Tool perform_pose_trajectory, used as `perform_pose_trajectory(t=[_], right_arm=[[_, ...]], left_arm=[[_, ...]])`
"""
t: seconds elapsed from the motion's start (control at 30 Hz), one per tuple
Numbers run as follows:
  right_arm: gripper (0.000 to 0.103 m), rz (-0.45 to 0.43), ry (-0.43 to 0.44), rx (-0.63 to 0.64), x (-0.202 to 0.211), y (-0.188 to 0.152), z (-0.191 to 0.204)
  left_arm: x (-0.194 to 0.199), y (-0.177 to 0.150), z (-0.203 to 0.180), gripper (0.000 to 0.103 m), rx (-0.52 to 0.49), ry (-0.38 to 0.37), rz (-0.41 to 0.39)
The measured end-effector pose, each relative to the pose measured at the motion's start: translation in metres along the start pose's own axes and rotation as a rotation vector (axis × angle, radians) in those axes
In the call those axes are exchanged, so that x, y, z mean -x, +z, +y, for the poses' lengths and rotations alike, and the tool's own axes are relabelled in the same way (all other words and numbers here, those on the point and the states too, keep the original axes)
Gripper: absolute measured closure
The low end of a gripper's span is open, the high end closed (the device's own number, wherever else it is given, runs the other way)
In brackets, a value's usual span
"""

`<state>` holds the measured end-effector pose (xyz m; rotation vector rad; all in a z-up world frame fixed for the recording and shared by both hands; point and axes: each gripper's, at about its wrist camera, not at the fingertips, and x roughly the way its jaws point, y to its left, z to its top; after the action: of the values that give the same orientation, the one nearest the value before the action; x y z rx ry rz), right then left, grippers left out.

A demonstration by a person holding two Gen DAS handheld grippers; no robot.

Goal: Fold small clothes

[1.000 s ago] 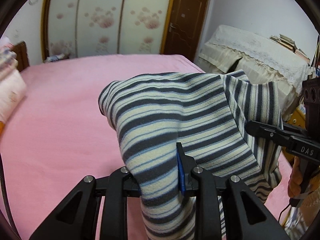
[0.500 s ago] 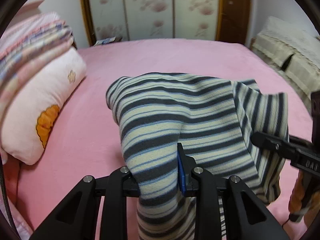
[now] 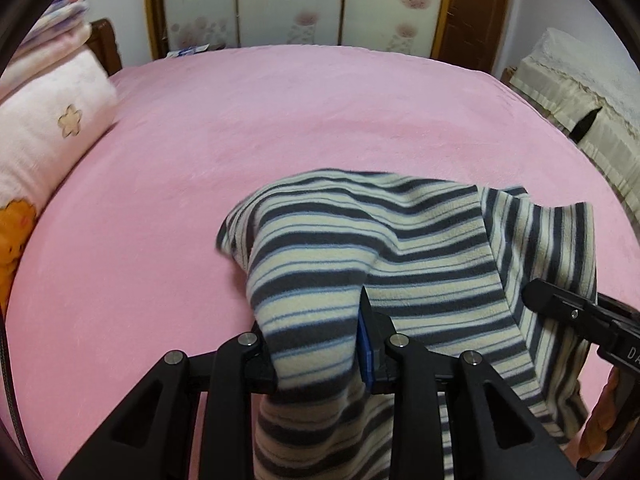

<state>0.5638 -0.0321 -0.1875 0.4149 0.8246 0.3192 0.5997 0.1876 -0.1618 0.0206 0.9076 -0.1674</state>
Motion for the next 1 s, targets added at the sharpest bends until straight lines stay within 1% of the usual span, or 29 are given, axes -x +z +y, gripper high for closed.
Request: perform_pose_trajectory(t=[0.07, 0.1, 0.13, 0.17, 0.2, 0.23, 0.27, 0.33, 0.4, 0.43, 0.47, 0.5, 0.53, 0.57, 0.67, 0.73, 0.8, 0.87, 0.9, 1.0], right_arm=[[0.085, -0.005, -0.013, 0.009, -0.008, 0.002, -0.011], [0.085, -0.006, -0.02, 0.018, -0.013, 0.002, -0.014], [0.085, -0.005, -0.024, 0.03, -0.018, 0.003, -0.013], [0.084, 0.003, -0.033, 0.036, -0.025, 0.002, -0.016], [0.083, 0.014, -0.027, 0.025, -0.031, 0.002, -0.018], [0.081, 0.027, -0.016, 0.007, -0.033, 0.0, -0.022], [0.076, 0.048, 0.007, -0.02, -0.035, 0.001, -0.027], [0.075, 0.074, 0.055, -0.06, -0.036, 0.006, -0.033], [0.073, 0.094, 0.095, -0.072, -0.036, 0.013, -0.036], [0.073, 0.105, 0.104, -0.069, -0.037, 0.017, -0.038], [0.072, 0.112, 0.109, -0.067, -0.037, 0.018, -0.04], [0.072, 0.128, 0.125, -0.072, -0.039, 0.022, -0.042], [0.071, 0.14, 0.137, -0.073, -0.042, 0.024, -0.043], [0.069, 0.157, 0.147, -0.073, -0.045, 0.027, -0.043], [0.067, 0.181, 0.169, -0.063, -0.056, 0.033, -0.041], [0.066, 0.189, 0.171, -0.053, -0.063, 0.037, -0.038], [0.065, 0.199, 0.168, -0.049, -0.07, 0.038, -0.039], [0.065, 0.205, 0.183, -0.065, -0.073, 0.039, -0.041], [0.065, 0.205, 0.191, -0.07, -0.073, 0.039, -0.042], [0.064, 0.213, 0.197, -0.057, -0.074, 0.039, -0.044]], left_arm=[[-0.012, 0.005, 0.0, 0.073, 0.004, 0.001, -0.003], [-0.016, 0.005, 0.001, 0.068, 0.015, 0.003, -0.004], [-0.022, 0.005, 0.004, 0.06, 0.029, 0.006, 0.003], [-0.023, 0.001, 0.007, 0.054, 0.044, 0.004, 0.011], [-0.028, 0.0, 0.014, 0.038, 0.083, 0.007, 0.023], [-0.03, 0.001, 0.024, 0.029, 0.116, 0.0, 0.021], [-0.03, 0.0, 0.032, 0.027, 0.154, -0.035, 0.011], [-0.027, 0.003, 0.047, 0.027, 0.226, -0.106, -0.003], [-0.025, 0.013, 0.06, 0.027, 0.268, -0.16, -0.033], [-0.023, 0.017, 0.063, 0.027, 0.282, -0.177, -0.047], [-0.022, 0.022, 0.065, 0.027, 0.296, -0.225, -0.056], [-0.023, 0.029, 0.064, 0.027, 0.309, -0.281, -0.052], [-0.026, 0.035, 0.063, 0.027, 0.31, -0.321, -0.044], [-0.03, 0.04, 0.062, 0.027, 0.298, -0.338, -0.037], [-0.041, 0.053, 0.042, 0.027, 0.226, -0.33, -0.013], [-0.051, 0.059, 0.036, 0.027, 0.211, -0.306, 0.012], [-0.065, 0.066, 0.033, 0.027, 0.193, -0.256, 0.057], [-0.066, 0.063, 0.034, 0.027, 0.184, -0.237, 0.077], [-0.069, 0.064, 0.034, 0.027, 0.179, -0.231, 0.1], [-0.073, 0.066, 0.038, 0.027, 0.182, -0.268, 0.142]])
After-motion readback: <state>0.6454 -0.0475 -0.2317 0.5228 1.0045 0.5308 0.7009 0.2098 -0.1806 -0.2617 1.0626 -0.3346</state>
